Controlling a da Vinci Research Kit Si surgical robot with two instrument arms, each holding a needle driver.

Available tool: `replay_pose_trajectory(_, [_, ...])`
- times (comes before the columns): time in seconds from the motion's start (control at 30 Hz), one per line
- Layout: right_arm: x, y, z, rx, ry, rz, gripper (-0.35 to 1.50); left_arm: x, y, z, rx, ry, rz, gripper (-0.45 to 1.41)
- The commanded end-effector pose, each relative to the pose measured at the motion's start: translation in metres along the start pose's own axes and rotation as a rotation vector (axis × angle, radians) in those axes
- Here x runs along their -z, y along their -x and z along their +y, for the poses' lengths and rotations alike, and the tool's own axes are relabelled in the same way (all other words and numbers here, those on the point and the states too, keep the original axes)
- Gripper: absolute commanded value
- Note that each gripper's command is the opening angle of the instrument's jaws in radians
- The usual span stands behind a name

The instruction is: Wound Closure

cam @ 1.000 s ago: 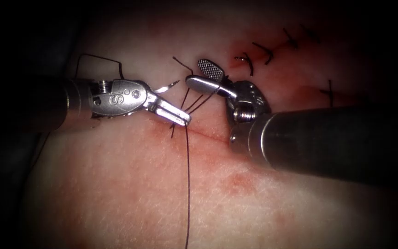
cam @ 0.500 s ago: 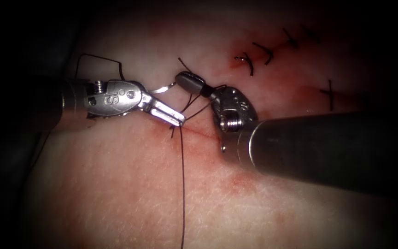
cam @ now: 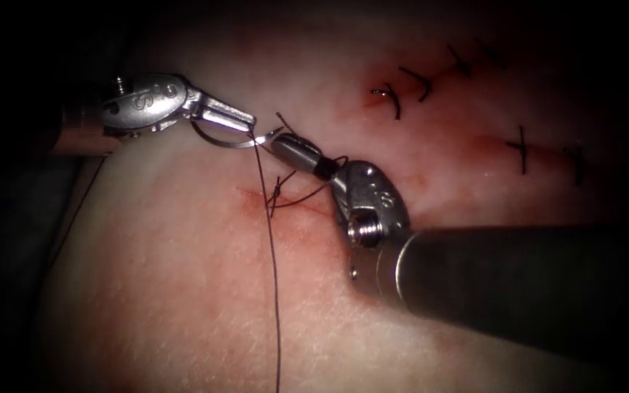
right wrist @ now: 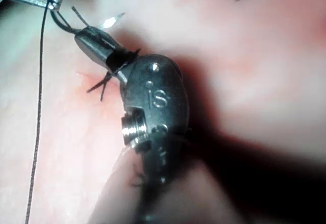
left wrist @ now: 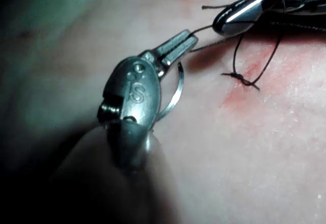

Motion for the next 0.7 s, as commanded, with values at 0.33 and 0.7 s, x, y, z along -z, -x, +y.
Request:
replay_pose_trajectory(0.33, [0.0021, 0.0046, -0.0019, 0.047, -0.025, -0.022, -0.35, 0.0023, 0.0057, -0.0083, 0.146, 0.091, 0.107, -0.45])
replay_pose_trajectory(0.7, [0.0038, 0.0061, -0.0036, 0.061, -0.051, -0.043, -0.35, 0.0043, 0.0101, -0.0149, 0.253, -0.057, 0.149, -0.45])
